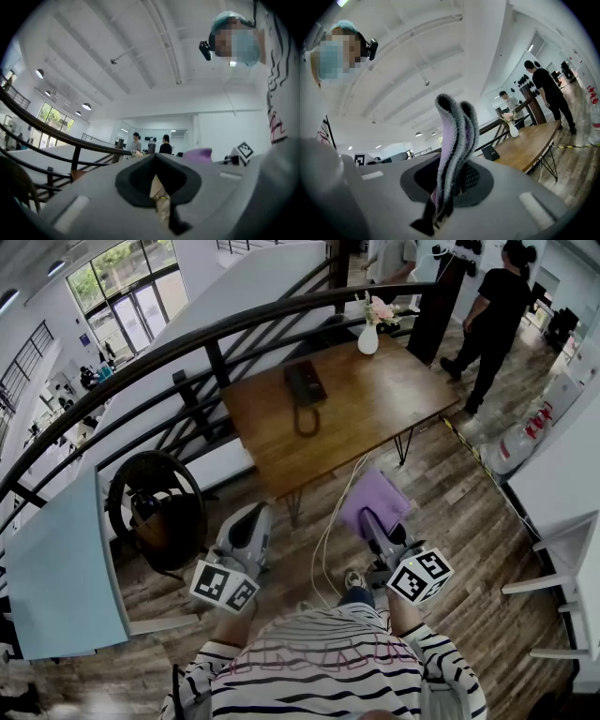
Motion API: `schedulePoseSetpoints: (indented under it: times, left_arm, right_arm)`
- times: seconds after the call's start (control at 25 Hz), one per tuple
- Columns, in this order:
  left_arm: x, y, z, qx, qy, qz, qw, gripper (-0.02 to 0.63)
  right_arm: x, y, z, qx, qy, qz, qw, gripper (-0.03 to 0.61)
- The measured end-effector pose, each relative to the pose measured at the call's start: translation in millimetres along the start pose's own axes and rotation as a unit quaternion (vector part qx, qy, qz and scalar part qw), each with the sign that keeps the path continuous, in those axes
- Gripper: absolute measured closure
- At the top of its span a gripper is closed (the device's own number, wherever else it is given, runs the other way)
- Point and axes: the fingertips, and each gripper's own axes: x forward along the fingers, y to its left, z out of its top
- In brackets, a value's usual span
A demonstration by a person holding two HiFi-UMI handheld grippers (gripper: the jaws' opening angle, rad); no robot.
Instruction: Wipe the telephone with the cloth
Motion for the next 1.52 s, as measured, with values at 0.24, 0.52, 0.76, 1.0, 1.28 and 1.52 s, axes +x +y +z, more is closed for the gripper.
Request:
schedulePoseSetpoints:
  times: [0.24, 0.52, 0.76, 1.0, 1.28, 1.52]
  left_arm:
    - [33, 2, -9, 0.007, 0.008, 0.011, 0.9999, 0.614]
    - [99, 5, -23, 0.007, 0.009, 0.041, 0.9991, 0.614]
    - [172, -8, -44, 0.012, 0.007, 0.069, 0.9975, 0.614]
    - [237, -33, -64, 0.013, 0.002, 0.098, 0.9951, 0.614]
    - [273, -48, -84, 0.009, 0.009, 0.135, 0.9907, 0.614]
    - [284, -46, -90, 0.010, 0.018, 0.156, 0.9875, 0.614]
  right_arm:
    - [15, -31, 17, 0.007, -0.002, 0.009, 1.000, 0.531]
    - [40, -94, 43, 0.014, 0.015, 0.032, 0.999, 0.531]
    - [52, -169, 73, 0.017, 0.034, 0.055, 0.998, 0.531]
    - [50, -238, 104, 0.018, 0.048, 0.079, 0.996, 0.531]
    - [56, -285, 119, 0.025, 0.069, 0.111, 0.991, 0.531]
    - [59, -302, 119, 0.044, 0.079, 0.115, 0.989, 0.531]
